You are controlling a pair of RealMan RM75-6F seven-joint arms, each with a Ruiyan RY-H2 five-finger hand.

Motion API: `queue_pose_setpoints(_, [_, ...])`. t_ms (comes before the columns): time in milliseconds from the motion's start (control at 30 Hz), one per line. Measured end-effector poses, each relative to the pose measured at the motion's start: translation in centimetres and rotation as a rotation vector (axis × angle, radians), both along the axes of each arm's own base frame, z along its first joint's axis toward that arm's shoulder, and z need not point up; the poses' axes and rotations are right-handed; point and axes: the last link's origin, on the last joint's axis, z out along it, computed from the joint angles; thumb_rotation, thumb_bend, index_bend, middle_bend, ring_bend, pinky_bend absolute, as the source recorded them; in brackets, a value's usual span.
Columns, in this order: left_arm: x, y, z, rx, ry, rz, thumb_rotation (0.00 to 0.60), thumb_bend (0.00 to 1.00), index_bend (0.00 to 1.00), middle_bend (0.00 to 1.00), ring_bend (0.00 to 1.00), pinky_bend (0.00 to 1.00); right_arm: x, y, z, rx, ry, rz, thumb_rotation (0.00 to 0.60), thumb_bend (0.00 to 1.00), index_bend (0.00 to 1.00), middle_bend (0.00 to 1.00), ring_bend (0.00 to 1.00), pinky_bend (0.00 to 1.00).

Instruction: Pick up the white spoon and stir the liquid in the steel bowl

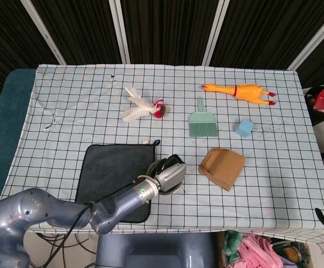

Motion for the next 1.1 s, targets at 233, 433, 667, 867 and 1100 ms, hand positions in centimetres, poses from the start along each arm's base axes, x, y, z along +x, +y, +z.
queue_pose_setpoints(233, [1.3,0.1,-1.0,-0.001,-0.022,-0.012,0.6,0.51,0.74,1.0,1.0,0.95,-0.1,0.0,0.2,-0.009,-0.001,-0.003,0.6,0.21,0.0,0.09,0.14,0.26])
queue_pose_setpoints(433, [1.9,-0.3,-1.3,-0.019,-0.048,-0.024,0.6,0.51,0.74,1.0,1.0,0.95,-0.1,0.0,0.1,-0.003,-0.003,-0.005,0.6,0.21,0.0,0.09,0.14,0.26])
queue_pose_setpoints(667, [1.8,-0.6,-1.3,-0.07,-0.096,0.025,0.6,0.5,0.71,1.0,1.0,0.95,-0.1,0.0,0.0,0.0,-0.002,-0.008,0.6,0.21,0.0,0.09,0.14,0.26])
queue_pose_setpoints(867, [1.2,-0.4,-0.9,-0.088,-0.127,0.085,0.6,0.44,0.62,1.0,1.0,0.95,-0.2,-0.1,-0.2,0.006,0.001,-0.01,0.6,0.21,0.0,0.09,0.14,0.26])
queue_pose_setpoints(1100, [0.4,0.1,-0.5,-0.075,-0.117,0.127,0.6,0.39,0.52,1.0,1.0,0.95,-0.3,-0.1,-0.2,0.001,0.001,-0.018,0.6,0.21,0.0,0.09,0.14,0.26])
